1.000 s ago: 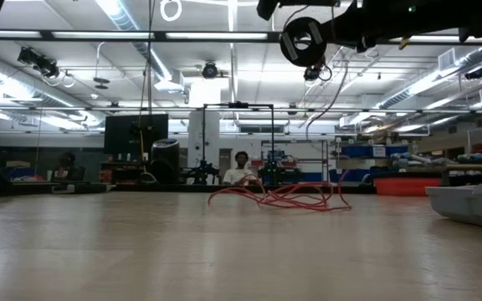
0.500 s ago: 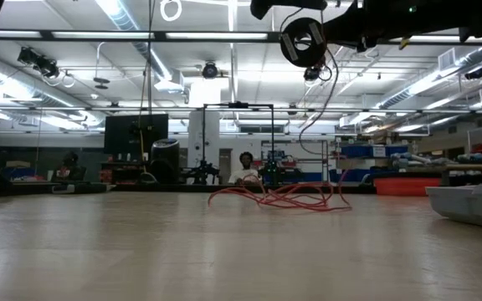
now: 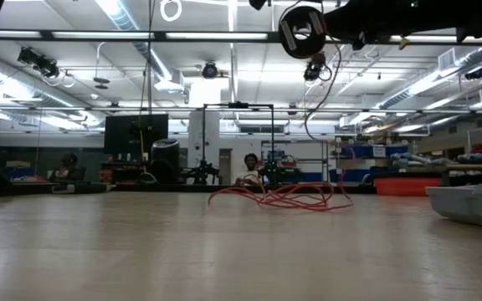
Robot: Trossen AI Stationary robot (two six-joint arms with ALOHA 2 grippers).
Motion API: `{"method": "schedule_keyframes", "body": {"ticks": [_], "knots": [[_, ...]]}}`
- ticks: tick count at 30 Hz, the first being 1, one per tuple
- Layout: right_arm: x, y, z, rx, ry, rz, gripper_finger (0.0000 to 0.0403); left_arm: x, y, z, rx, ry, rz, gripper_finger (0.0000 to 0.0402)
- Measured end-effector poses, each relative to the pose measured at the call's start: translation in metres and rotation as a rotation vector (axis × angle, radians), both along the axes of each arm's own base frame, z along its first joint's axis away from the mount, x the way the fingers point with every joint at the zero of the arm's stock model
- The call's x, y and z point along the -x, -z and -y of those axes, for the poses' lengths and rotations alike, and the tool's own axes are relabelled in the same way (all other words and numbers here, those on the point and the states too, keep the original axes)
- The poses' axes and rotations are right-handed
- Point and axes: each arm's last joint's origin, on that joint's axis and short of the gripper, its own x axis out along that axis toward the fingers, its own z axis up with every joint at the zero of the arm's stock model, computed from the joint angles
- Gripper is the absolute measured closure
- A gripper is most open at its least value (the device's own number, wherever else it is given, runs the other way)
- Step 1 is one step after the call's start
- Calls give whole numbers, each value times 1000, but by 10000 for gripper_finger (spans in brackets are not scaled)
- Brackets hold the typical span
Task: Coil cords
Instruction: Coil the wire
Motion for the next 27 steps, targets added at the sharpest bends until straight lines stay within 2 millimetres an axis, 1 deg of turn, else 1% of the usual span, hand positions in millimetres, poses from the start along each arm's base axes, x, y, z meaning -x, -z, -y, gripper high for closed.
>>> {"method": "schedule_keyframes", "body": {"ticks": [4,6,11,14,20,27], "knots": [[-3,1,-1,-4,-2,10,401,-2,-2,0,-7,1,29,250],[-5,1,-1,-5,-1,30,401,-8,1,1,-4,1,48,250],[-8,6,0,4,41,2,401,-22,25,3,3,5,1,250],[-8,6,2,24,89,-5,401,-25,30,3,40,-15,-3,250],[-4,1,2,42,96,11,401,-27,38,6,82,-26,-33,250],[-3,0,3,47,116,15,400,-33,47,10,90,-28,-42,250]]}}
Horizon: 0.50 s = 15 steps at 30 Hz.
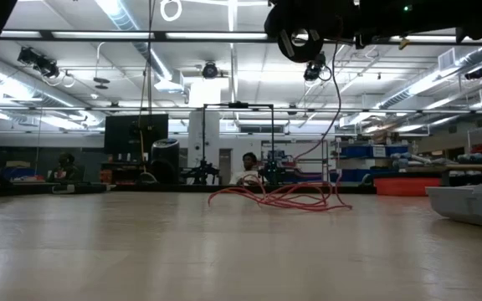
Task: Coil cords
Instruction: Coil the wire
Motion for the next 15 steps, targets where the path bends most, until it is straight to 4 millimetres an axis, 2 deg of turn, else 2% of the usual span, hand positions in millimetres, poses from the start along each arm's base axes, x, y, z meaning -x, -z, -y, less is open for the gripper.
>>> {"method": "schedule_keyframes", "body": {"ticks": [15], "knots": [[0,0,0,-5,-1,2,400,1,9,3,-1,-12,-65,250]]}}
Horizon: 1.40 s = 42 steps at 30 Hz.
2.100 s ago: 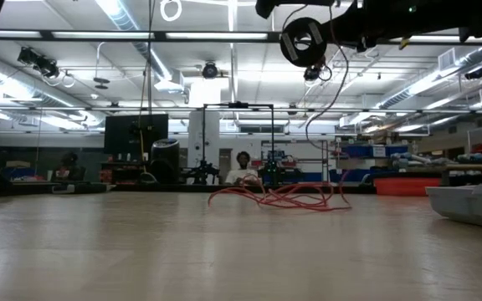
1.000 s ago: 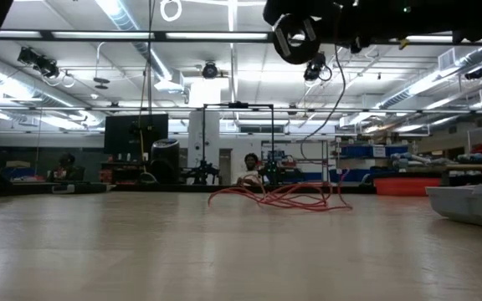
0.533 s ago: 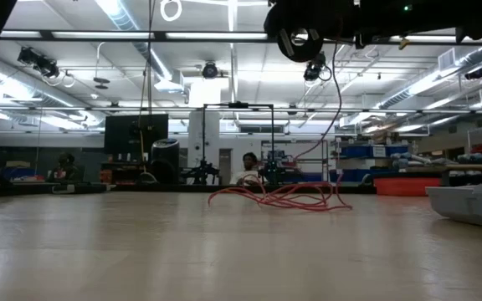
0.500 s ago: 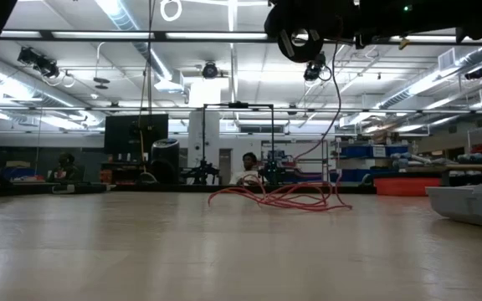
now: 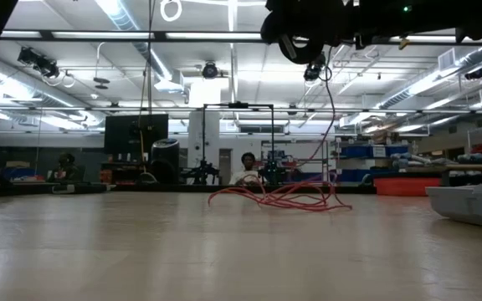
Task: Coil cords
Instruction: Coil the wire
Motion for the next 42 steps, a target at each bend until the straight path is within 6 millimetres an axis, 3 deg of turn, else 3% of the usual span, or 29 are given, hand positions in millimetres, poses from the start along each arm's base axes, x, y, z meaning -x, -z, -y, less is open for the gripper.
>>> {"method": "schedule_keyframes", "body": {"ticks": [12,28,42], "knots": [[3,-1,0,16,12,-17,400,3,7,5,26,-19,-35,250],[25,-5,9,44,34,-123,401,18,-34,5,3,32,-133,250],[24,-4,5,65,-97,-145,401,33,-28,3,-11,-9,-307,250]]}}
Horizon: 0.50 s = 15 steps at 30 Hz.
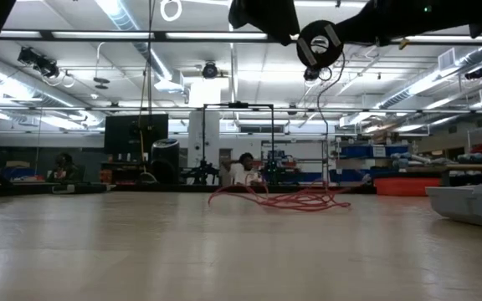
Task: Coil cords
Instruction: Coil the wire
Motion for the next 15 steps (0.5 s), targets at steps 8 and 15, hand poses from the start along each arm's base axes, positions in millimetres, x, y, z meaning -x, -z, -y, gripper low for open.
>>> {"method": "schedule_keyframes", "body": {"ticks": [8,15], "knots": [[-2,4,2,-28,-134,-29,401,-2,-3,-4,-130,-99,45,250],[-2,6,3,-38,-208,-54,401,-6,-7,-5,-193,-95,95,250]]}}
